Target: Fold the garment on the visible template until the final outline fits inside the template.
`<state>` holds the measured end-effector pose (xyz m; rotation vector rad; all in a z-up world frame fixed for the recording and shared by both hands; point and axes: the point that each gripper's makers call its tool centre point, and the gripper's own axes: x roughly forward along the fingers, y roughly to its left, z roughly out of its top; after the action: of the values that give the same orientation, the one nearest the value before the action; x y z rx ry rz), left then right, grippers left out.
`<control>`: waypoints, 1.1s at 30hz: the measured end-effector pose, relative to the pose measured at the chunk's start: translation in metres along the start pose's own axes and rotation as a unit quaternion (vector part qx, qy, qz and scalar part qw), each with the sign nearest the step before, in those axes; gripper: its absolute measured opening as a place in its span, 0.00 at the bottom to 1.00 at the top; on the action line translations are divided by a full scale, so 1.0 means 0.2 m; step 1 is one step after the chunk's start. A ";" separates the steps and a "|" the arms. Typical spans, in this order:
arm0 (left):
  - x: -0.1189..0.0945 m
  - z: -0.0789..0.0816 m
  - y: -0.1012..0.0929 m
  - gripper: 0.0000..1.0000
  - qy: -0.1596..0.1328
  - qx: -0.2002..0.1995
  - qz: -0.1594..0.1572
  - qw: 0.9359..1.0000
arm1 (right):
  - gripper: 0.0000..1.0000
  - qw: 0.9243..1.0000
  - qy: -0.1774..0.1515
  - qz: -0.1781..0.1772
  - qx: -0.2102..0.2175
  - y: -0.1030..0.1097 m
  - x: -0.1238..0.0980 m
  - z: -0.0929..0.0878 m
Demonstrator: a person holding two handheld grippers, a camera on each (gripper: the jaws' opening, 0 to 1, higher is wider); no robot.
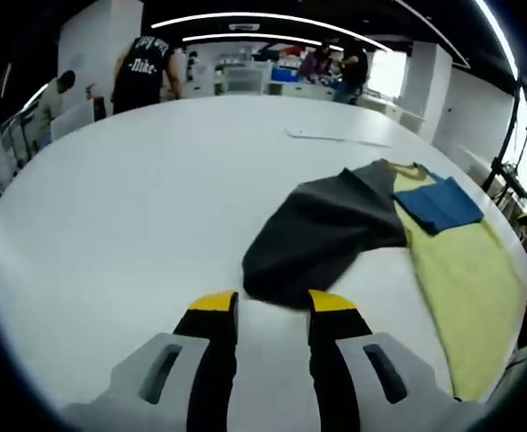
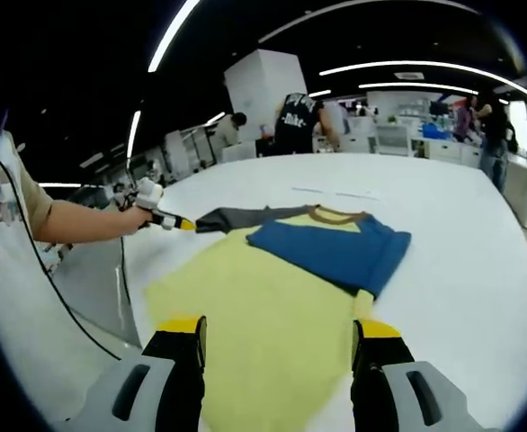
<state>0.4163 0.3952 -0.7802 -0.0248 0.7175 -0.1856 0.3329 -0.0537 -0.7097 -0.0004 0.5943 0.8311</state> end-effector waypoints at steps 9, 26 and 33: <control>0.04 0.00 -0.01 0.22 0.012 0.009 0.000 1.000 | 0.64 1.000 0.003 -0.007 0.005 -0.03 -0.02 -0.02; 0.02 0.02 0.00 0.00 0.020 0.036 -0.001 0.999 | 0.63 1.000 0.007 -0.005 0.009 -0.03 -0.02 -0.03; -0.05 0.11 0.09 0.00 0.010 0.053 0.033 0.998 | 0.63 1.000 0.006 -0.004 0.010 -0.03 -0.02 -0.03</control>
<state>0.4273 0.4134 -0.7588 0.1025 0.7266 -0.1615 0.3315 -0.0608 -0.7147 0.0106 0.6147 0.8184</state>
